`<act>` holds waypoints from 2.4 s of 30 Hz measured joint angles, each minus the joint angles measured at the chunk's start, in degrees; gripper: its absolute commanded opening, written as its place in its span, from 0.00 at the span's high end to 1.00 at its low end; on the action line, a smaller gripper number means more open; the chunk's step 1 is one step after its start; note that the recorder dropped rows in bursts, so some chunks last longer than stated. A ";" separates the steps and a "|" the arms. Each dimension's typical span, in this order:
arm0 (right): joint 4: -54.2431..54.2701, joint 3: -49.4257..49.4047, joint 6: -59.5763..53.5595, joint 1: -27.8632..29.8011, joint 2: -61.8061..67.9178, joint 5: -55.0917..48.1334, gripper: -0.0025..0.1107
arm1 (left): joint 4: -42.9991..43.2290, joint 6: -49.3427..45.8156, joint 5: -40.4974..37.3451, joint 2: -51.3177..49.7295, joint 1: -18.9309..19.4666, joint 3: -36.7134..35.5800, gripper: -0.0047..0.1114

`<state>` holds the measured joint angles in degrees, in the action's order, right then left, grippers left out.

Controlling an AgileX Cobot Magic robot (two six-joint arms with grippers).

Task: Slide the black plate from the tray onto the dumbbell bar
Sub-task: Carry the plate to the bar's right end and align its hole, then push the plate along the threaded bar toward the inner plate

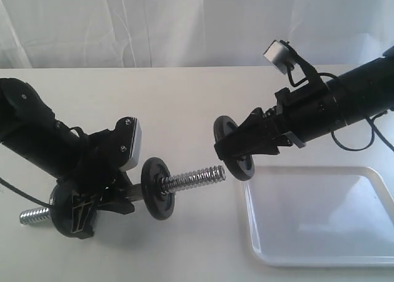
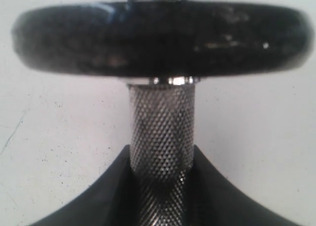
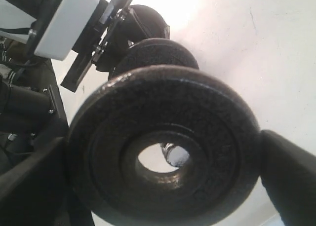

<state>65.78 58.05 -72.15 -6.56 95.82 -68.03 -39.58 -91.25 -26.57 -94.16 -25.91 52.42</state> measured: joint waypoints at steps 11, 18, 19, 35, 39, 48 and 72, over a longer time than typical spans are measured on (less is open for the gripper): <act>2.64 -0.45 -0.10 0.00 4.07 0.24 0.98 | -2.87 0.78 0.11 0.00 0.00 0.00 0.96; 3.15 -0.45 1.69 0.00 4.69 0.36 0.98 | -2.87 0.78 0.11 0.00 0.00 0.00 0.96; 3.15 -0.45 2.28 0.00 4.94 0.36 0.98 | -2.87 0.78 0.11 0.00 0.00 0.00 0.96; 4.66 -0.45 3.14 0.14 8.97 -0.30 0.98 | -2.73 1.45 0.77 -0.11 0.00 -0.13 0.96; 6.05 -0.45 3.14 0.18 9.10 -0.34 0.98 | -3.78 1.45 0.87 -0.11 0.20 -0.13 0.96; 7.84 -0.45 3.14 0.18 9.19 -0.12 0.98 | -7.29 1.45 0.87 -0.11 0.21 -0.13 0.96; 9.83 -1.40 3.02 0.18 9.36 0.00 0.98 | -7.55 1.45 0.87 -0.11 0.21 -0.13 0.96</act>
<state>75.61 56.65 -69.13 -6.37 105.18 -68.03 -47.13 -89.80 -25.70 -94.27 -25.69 52.30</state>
